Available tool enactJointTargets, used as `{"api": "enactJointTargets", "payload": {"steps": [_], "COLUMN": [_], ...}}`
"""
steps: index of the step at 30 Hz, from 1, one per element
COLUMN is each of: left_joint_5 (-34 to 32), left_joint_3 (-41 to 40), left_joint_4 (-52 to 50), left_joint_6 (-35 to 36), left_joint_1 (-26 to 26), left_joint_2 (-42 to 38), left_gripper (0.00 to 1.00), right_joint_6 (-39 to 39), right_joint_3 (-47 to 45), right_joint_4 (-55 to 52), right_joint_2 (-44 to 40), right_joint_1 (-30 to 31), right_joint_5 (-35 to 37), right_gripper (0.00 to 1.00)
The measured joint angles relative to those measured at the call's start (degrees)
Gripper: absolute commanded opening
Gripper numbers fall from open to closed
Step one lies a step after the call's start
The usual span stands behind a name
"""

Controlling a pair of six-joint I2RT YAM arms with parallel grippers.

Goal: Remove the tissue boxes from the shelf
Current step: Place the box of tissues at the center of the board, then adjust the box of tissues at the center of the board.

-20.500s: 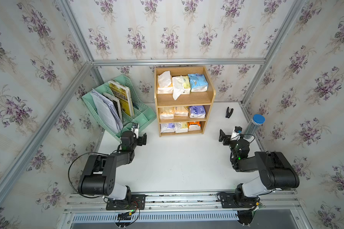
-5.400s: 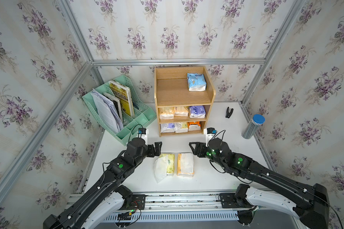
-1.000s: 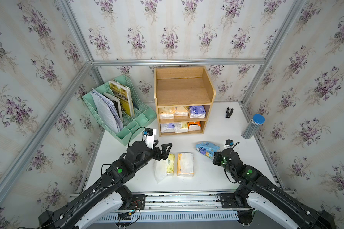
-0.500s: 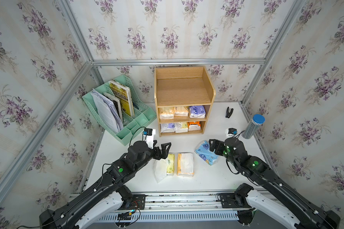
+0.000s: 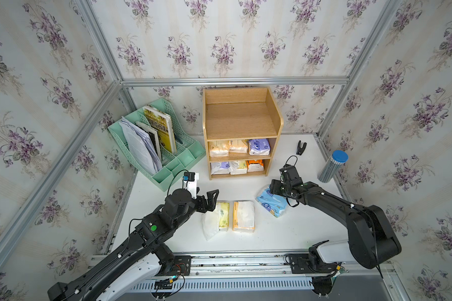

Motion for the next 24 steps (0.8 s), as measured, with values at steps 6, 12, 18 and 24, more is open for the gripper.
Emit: {"api": "enactJointTargets", "payload": {"steps": [6,12,18,24], "left_joint_5": [0.1,1.6,4.1,4.1], "left_joint_3": [0.3,0.6,1.5,1.1], "left_joint_4": [-0.2,1.2,1.5,1.5], "left_joint_6": [0.0,-0.3,-0.7,-0.9], "left_joint_1": [0.0,0.0,0.0,0.0], "left_joint_2": [1.7,5.4,8.3,6.5], "left_gripper": [0.99,0.99,0.99,0.99], "right_joint_6": [3.4,10.8,15.5,15.4], "right_joint_3": [-7.9,-13.0,-13.1,-11.8], "right_joint_4": [0.9,-3.6,-10.0,-11.7], "right_joint_2": [-4.2,-17.8,-29.4,-26.1], "right_joint_1": [0.9,7.3,8.2,8.0], "right_joint_5": [-0.9,-1.9,-0.1,1.9], "right_gripper": [0.67,0.68,0.69,0.45]}}
